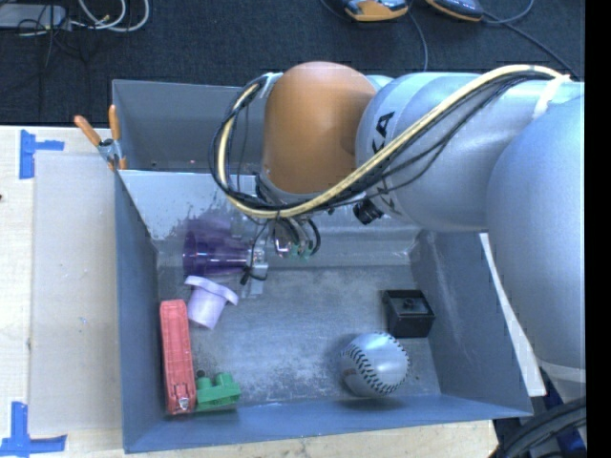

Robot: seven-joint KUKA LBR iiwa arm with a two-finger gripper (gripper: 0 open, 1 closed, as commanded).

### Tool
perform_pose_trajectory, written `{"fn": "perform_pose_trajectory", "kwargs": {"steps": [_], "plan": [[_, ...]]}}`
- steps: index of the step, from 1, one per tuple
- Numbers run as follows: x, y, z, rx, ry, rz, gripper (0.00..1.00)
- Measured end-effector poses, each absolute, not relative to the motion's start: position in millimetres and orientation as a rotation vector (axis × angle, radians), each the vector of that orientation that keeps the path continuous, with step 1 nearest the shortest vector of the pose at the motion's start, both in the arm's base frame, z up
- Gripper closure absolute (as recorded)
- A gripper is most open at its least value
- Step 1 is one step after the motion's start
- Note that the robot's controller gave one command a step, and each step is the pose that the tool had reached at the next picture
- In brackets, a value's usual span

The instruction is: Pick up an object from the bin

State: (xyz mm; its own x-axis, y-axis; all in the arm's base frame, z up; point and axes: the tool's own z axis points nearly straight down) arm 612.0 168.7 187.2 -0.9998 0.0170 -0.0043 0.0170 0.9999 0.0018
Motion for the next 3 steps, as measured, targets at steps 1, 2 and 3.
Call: {"fn": "perform_pose_trajectory", "kwargs": {"steps": [1, 2, 3], "plan": [[596.0, 173.0, 149.9, 0.257, 3.136, -0.002, 0.0], [600.6, 173.6, 100.6, 0.261, 3.121, 0.005, 0.0], [599.8, 171.5, 78.1, 0.292, 3.106, 0.015, 0.0]]}}
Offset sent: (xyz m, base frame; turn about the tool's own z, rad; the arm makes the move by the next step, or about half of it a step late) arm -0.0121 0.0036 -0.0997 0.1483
